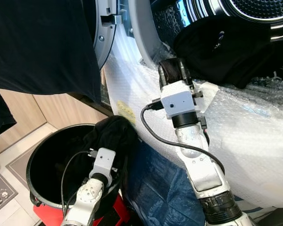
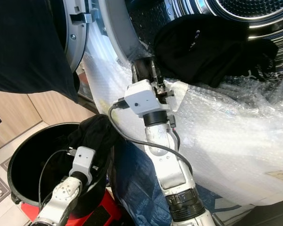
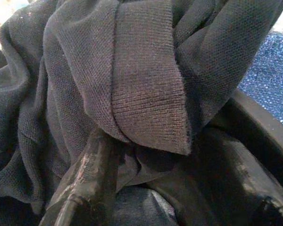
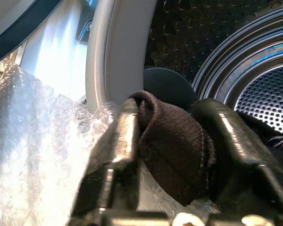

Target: Clothes washing

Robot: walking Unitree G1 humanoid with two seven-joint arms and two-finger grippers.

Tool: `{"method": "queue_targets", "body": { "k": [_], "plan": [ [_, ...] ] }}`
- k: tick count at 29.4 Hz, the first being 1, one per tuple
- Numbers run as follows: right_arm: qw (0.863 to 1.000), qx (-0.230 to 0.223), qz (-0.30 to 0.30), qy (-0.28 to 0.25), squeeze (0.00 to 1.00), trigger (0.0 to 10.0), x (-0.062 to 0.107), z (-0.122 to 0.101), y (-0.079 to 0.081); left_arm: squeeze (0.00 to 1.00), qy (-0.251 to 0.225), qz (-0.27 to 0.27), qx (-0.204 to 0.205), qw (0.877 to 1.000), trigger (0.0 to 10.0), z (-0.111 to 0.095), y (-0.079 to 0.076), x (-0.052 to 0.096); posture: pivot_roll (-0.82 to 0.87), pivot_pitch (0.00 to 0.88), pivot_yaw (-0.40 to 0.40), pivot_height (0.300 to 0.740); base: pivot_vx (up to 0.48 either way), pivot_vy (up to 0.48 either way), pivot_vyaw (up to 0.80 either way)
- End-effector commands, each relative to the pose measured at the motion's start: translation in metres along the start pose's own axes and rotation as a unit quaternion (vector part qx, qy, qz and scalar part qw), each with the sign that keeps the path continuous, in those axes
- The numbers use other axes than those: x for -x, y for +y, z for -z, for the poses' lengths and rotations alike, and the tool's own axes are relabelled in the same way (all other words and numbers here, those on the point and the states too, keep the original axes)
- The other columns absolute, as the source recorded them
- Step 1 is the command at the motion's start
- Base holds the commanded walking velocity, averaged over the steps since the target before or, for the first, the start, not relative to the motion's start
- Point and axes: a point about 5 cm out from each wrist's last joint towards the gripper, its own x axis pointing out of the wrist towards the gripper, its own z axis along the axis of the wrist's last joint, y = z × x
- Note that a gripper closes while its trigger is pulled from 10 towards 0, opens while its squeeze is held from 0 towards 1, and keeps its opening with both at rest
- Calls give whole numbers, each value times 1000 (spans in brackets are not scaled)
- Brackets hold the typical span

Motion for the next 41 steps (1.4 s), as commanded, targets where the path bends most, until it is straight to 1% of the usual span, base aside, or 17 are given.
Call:
{"method": "queue_targets", "body": {
  "k": [1,10,18,20,23,25,26,27,31,33,36,37,38,39,41],
  "plan": [
    [1000,-4,8,-1,0,0,-2,-3,-5,0,7,10,0,1000,10000,3,-5,1,63,115,-24,740,0,0,0],
    [1000,-7,2,-13,0,0,-10,-10,-3,0,8,12,0,1000,10000,2,-6,1,59,118,-21,740,0,0,0],
    [999,-11,6,-31,0,0,-23,-22,-11,0,7,10,2,1000,10000,1,-6,0,57,122,-23,740,0,0,0],
    [999,-9,5,-44,0,0,-29,-27,-14,0,7,10,2,1000,10000,1,-6,-1,55,119,-28,740,0,0,0],
    [998,-7,5,-55,0,0,-33,-31,-17,0,6,9,3,1000,10000,1,-6,-1,56,118,-29,740,0,0,0],
    [998,-5,10,-57,0,0,-38,-33,-22,0,6,10,3,1000,10000,0,-6,-1,56,118,-29,740,0,0,0],
    [998,-12,18,-56,0,0,-45,-36,-28,0,6,9,3,1000,10000,0,-6,-2,54,116,-30,740,0,0,0],
    [998,-15,20,-57,0,0,-47,-36,-30,0,6,9,3,1000,10000,0,-6,-2,54,116,-30,740,0,0,0],
    [997,-2,26,-66,0,0,-58,-39,-39,0,6,9,3,1000,10000,0,-6,-2,51,116,-29,740,0,0,0],
    [997,-2,31,-67,0,0,-68,-42,-48,0,6,11,3,1000,10000,0,-7,-2,51,116,-29,740,0,0,0],
    [997,-8,33,-70,0,0,-79,-47,-56,0,9,14,4,1000,10000,1,-9,-1,49,119,-33,740,0,0,0],
    [997,-12,34,-70,0,0,-83,-49,-58,0,9,14,4,1000,10000,1,-9,-1,44,122,-34,740,0,0,0],
    [996,-37,40,-64,0,0,-93,-53,-66,0,9,12,5,1000,10000,2,-8,-1,44,122,-34,740,0,0,0],
    [996,-37,40,-64,0,0,-93,-53,-66,0,9,12,5,1000,10000,2,-8,-1,44,122,-34,740,0,0,0],
    [996,-57,40,-58,0,0,-101,-57,-71,0,9,12,5,1000,10000,2,-8,-2,38,124,-33,740,0,0,0]
  ]
}}
